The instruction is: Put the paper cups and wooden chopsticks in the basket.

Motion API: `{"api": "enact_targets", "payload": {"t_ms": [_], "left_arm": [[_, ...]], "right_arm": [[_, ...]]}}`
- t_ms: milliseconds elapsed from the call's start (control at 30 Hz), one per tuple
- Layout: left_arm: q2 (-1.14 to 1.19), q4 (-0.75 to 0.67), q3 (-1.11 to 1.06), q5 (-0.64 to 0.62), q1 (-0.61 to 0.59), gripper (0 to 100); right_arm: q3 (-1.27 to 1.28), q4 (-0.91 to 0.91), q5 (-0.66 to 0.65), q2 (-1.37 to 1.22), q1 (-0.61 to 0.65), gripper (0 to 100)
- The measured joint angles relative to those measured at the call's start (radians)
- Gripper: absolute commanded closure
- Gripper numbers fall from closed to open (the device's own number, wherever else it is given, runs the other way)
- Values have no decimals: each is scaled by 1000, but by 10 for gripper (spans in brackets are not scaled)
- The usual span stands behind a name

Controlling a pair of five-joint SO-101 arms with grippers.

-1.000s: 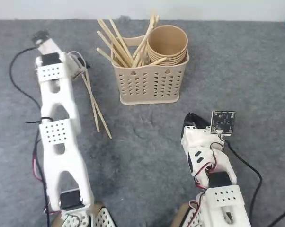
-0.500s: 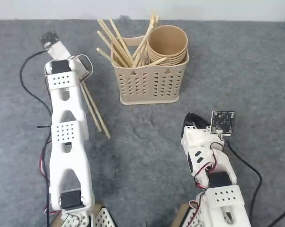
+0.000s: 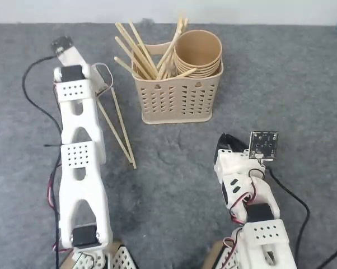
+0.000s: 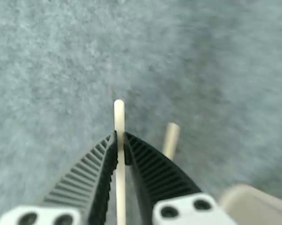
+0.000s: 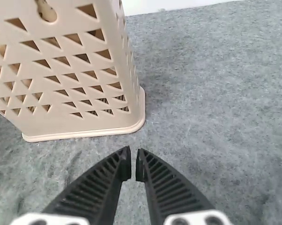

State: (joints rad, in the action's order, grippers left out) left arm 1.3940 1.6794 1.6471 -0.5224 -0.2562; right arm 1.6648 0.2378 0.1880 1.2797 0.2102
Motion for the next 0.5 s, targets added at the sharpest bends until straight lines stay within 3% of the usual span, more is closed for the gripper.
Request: {"api": "enact_targets", "payload": {"t_ms": [200,500], "left_arm": [[-206,40,0,0,-3,989],[-437,43,0,32,-121,989]], "right_arm": [[0,0,0,0,0,957],[0,0,0,0,0,957]]}}
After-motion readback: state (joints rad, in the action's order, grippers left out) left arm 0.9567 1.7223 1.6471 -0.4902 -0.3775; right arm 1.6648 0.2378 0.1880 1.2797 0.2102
